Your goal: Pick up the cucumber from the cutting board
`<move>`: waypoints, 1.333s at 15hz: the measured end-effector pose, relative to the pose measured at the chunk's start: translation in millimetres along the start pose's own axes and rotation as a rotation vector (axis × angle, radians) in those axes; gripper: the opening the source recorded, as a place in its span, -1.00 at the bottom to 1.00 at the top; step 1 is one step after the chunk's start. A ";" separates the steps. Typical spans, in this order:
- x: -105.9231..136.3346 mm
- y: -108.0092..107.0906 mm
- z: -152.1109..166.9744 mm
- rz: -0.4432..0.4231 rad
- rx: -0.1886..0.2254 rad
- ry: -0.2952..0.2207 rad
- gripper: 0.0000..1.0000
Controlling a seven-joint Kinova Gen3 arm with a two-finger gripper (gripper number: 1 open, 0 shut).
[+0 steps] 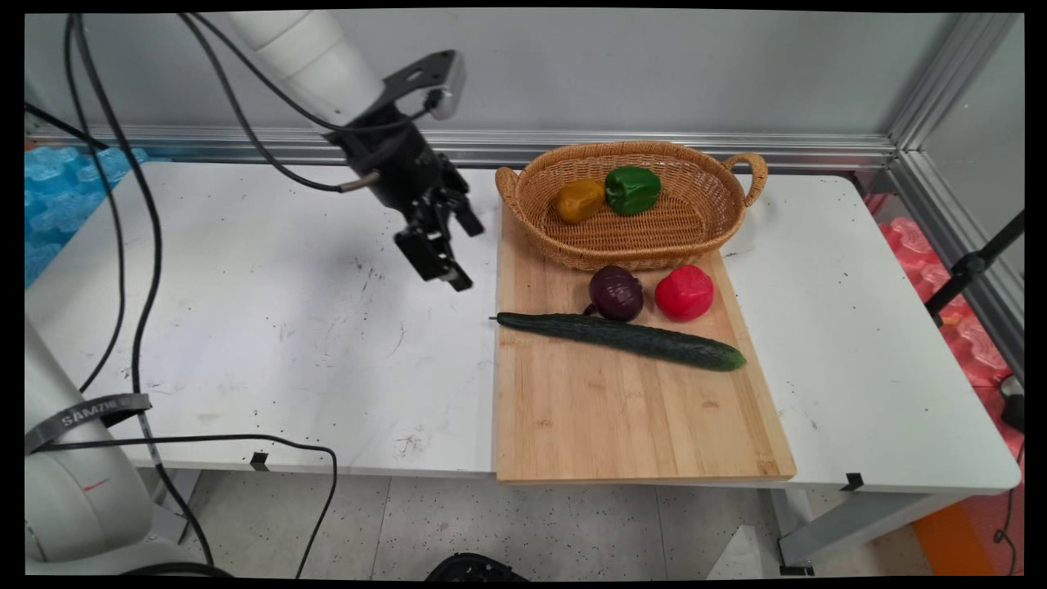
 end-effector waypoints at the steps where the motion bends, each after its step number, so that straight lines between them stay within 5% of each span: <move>1: 8.6 2.9 4.3 0.015 -0.003 0.002 1.00; 20: 132.1 35.1 135.9 0.192 0.046 -0.010 1.00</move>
